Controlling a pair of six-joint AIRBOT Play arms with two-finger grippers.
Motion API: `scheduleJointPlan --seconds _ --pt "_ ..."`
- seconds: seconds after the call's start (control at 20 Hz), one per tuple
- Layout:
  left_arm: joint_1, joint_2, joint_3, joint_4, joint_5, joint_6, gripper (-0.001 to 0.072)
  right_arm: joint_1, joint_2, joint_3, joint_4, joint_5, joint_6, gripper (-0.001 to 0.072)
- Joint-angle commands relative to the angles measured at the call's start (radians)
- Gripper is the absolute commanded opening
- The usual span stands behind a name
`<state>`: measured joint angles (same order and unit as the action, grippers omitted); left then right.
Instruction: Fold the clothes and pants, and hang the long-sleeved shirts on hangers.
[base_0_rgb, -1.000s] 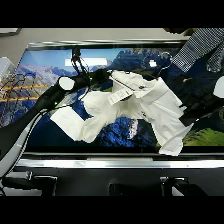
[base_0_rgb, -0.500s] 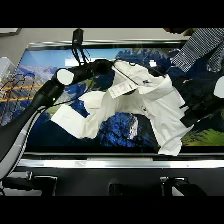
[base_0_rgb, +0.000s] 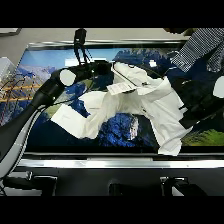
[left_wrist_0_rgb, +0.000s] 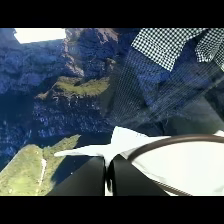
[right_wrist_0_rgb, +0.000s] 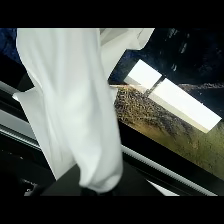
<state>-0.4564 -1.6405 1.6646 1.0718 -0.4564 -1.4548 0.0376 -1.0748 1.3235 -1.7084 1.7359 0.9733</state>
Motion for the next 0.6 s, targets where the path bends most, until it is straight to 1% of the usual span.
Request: scheduleJointPlan --seconds 0.0,0.1,0.2,0.25,0.4,0.55 --pt "0.03 -0.026 0.001 0.039 0.007 -0.118 0.0017 -0.001 0.001 0.0 -0.015 0.039 0.012 0.0016" --pt "0.035 -0.039 0.002 0.04 0.016 -0.129 0.0017 -0.001 0.001 0.0 -0.013 0.043 0.019 0.0016" --pt "0.045 -0.04 0.002 0.036 0.039 -0.188 0.0017 -0.001 0.001 0.0 -0.008 0.043 0.019 0.0016" --pt "0.047 -0.038 0.002 0.035 0.061 -0.196 0.0017 -0.001 0.001 0.0 -0.004 0.041 0.018 0.0016" --pt "0.039 -0.037 0.045 0.036 0.068 -0.192 0.0017 -0.001 0.0 0.0 0.001 0.027 0.018 0.0016" --pt "0.016 -0.036 0.099 0.036 0.072 -0.168 0.0017 -0.001 -0.007 -0.001 0.005 0.016 0.017 0.0016"
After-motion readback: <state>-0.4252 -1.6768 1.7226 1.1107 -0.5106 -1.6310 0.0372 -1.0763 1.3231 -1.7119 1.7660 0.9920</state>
